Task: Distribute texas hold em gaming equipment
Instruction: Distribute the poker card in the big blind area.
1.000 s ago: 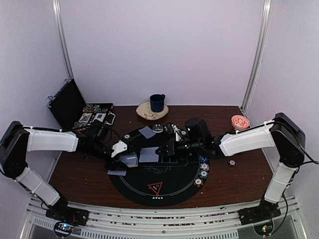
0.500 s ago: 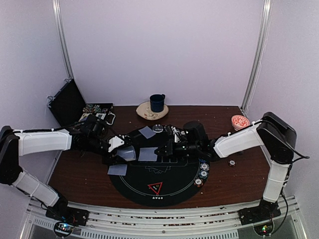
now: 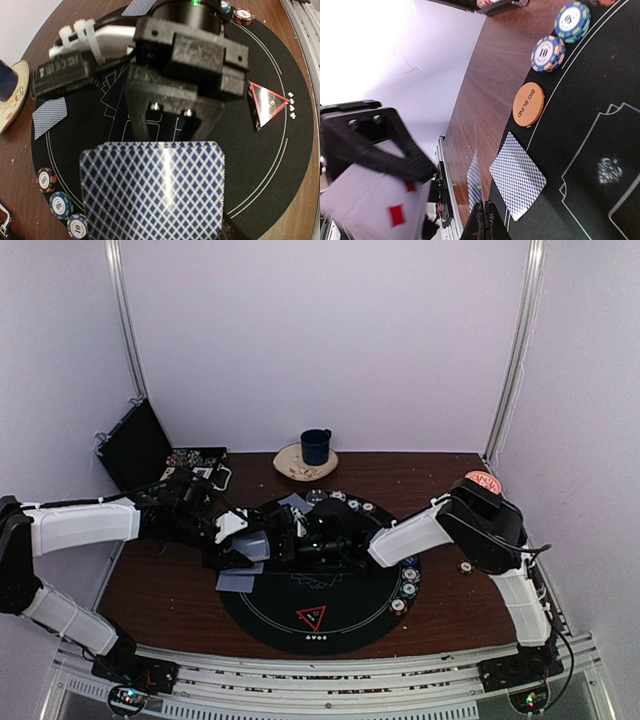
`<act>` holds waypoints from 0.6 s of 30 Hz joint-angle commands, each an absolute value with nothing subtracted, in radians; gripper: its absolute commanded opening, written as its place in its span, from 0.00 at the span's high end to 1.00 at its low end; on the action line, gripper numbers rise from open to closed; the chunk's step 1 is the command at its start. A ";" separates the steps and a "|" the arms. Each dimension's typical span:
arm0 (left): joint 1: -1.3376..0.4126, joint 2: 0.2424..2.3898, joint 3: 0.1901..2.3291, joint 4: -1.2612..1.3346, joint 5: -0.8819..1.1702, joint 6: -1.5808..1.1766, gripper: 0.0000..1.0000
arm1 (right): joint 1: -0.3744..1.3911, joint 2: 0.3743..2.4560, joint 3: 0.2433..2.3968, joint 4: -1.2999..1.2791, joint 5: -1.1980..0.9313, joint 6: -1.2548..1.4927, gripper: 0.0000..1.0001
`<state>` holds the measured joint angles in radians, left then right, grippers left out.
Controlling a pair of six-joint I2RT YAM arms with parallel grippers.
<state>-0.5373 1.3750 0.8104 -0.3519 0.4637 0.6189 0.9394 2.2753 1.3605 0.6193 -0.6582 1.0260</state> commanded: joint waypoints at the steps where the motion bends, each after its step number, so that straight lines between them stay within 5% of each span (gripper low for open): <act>1: -0.531 1.346 0.840 -0.341 0.464 0.609 0.96 | 0.953 2.355 1.449 0.658 -0.683 1.078 1.00; 18: -0.532 1.355 0.836 -0.332 0.460 0.604 0.96 | 0.979 2.447 1.531 0.620 -0.680 1.099 1.00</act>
<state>-0.5373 1.3678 0.8104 -0.3550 0.4557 0.6151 0.9661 2.4336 1.5089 0.6239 -0.6807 1.1034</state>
